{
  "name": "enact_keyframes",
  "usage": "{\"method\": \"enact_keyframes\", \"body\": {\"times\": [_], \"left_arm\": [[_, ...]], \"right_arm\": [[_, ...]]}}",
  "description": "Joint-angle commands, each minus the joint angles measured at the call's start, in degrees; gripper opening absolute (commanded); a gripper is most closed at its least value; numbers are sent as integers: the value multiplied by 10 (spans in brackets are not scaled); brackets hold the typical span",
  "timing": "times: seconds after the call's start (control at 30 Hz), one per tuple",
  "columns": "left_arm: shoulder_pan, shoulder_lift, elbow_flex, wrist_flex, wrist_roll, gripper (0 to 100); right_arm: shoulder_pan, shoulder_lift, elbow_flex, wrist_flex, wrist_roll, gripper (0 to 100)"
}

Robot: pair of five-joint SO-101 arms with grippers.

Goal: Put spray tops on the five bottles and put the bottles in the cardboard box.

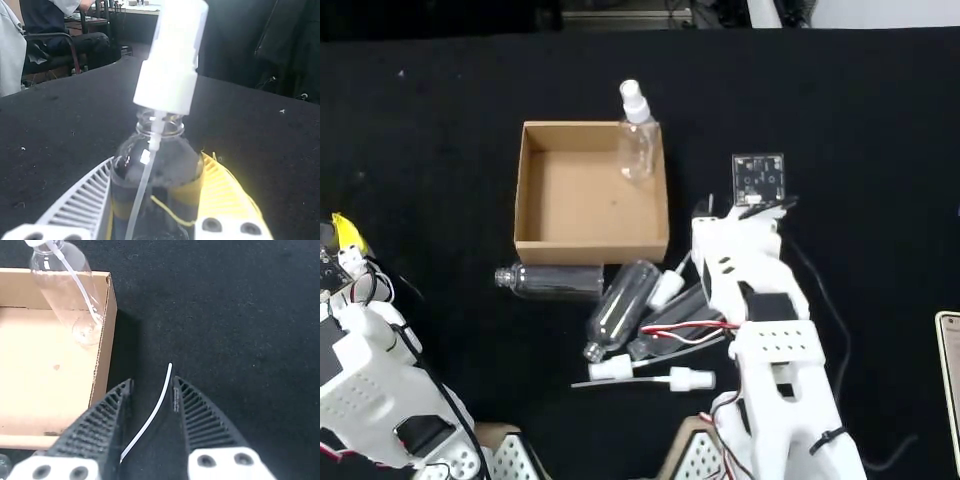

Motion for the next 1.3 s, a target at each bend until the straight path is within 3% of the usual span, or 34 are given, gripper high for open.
{"method": "enact_keyframes", "body": {"times": [0.0, 0.27, 1.27], "left_arm": [[-7, -3, -9, -15, -6, 73], [-16, -3, -9, -15, -1, 266], [-7, -3, 20, -41, -5, 268]], "right_arm": [[11, -22, -4, -16, -4, 96], [11, -22, -5, -16, -4, 96], [11, -22, -5, -16, -4, 96]]}}
